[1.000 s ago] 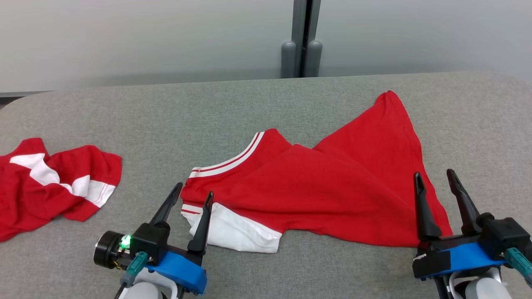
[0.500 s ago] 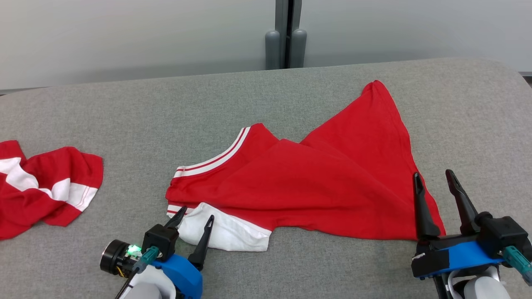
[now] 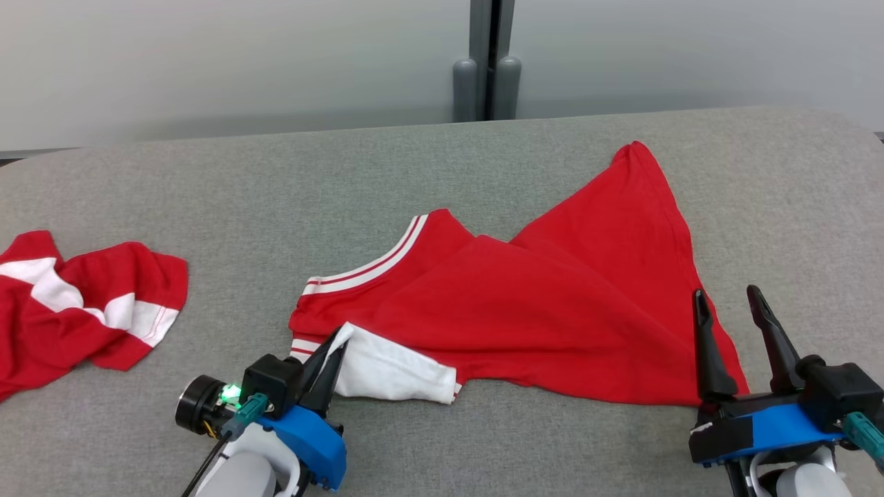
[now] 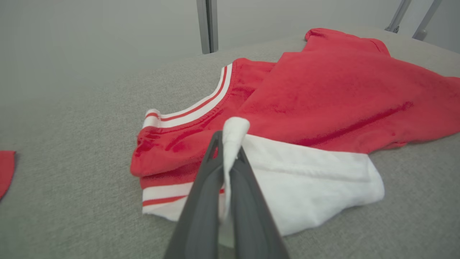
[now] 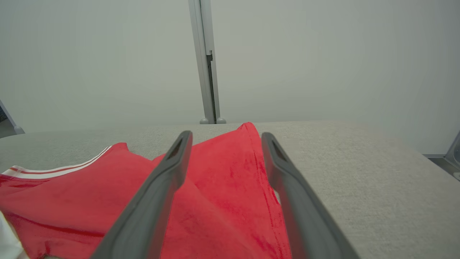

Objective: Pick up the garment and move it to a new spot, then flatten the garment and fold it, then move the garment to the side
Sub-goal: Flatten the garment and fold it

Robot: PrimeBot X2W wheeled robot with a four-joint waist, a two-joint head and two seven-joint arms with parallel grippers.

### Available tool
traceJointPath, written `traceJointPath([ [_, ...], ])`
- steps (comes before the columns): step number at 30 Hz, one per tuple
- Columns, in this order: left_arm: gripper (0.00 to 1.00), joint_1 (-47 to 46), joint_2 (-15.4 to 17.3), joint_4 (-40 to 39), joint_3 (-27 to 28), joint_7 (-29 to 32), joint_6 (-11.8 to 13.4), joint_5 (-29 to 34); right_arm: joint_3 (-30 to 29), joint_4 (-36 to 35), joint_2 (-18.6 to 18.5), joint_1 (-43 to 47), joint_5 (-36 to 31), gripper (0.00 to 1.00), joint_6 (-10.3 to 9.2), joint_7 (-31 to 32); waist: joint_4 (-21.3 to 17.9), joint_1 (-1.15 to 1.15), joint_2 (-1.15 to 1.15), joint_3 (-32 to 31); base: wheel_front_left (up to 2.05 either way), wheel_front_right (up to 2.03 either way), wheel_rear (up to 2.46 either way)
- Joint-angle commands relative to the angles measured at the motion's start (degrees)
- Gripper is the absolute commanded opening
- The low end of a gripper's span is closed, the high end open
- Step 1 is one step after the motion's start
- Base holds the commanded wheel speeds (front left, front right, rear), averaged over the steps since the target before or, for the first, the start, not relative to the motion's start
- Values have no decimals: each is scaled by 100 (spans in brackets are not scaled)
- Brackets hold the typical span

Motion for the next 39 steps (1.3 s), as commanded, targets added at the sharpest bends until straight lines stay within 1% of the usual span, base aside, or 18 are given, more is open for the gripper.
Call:
traceJointPath([
  [1,0,126,73,-143,37,-16,-3,56,-13,1,-1,52,42,100,1,-21,55,0,0,-8,0,0,0],
  [3,0,305,93,-456,47,-16,-4,96,-35,-4,-1,101,59,100,1,-20,167,0,0,-33,0,0,0],
  [8,0,766,295,-1222,20,-16,-4,180,-35,-17,-3,146,92,100,1,-20,449,0,0,-50,0,0,0],
  [10,0,951,386,-1479,-173,-16,-4,92,-38,-19,-3,159,91,100,1,-20,552,0,0,-38,0,0,0],
  [11,14,1015,462,-1579,-279,-16,-4,2,-36,-11,-4,159,98,100,1,-20,595,0,0,-32,0,0,0],
  [12,31,1084,539,-1626,-378,-16,-3,-60,-38,-1,-4,161,97,100,1,-20,638,0,0,-25,0,0,0],
  [13,88,1144,594,-1622,-411,-16,-3,-83,-30,4,-4,155,93,100,1,-21,675,0,0,-21,0,0,0],
  [14,100,1208,606,-1575,-460,-16,-3,-96,-34,13,-3,148,97,100,1,-20,706,0,0,-18,0,0,0],
  [18,100,1375,477,-1630,-245,-16,-3,-91,-60,34,-4,159,89,100,1,-20,799,0,0,-37,0,0,0],
  [22,100,1524,385,-1888,54,-16,-3,49,-57,55,-4,176,77,100,1,-21,829,0,0,-101,0,0,0],
  [29,100,1662,222,-2263,640,-16,-3,397,-10,90,-4,188,92,100,1,-20,742,0,0,-227,0,0,0],
  [33,100,1491,120,-2266,929,-17,-3,512,11,104,-4,191,95,100,1,-20,647,0,0,-245,0,0,0],
  [39,100,1087,288,-2245,1115,-16,-3,429,44,101,-4,101,77,100,1,-20,477,0,0,-166,0,0,0],
])
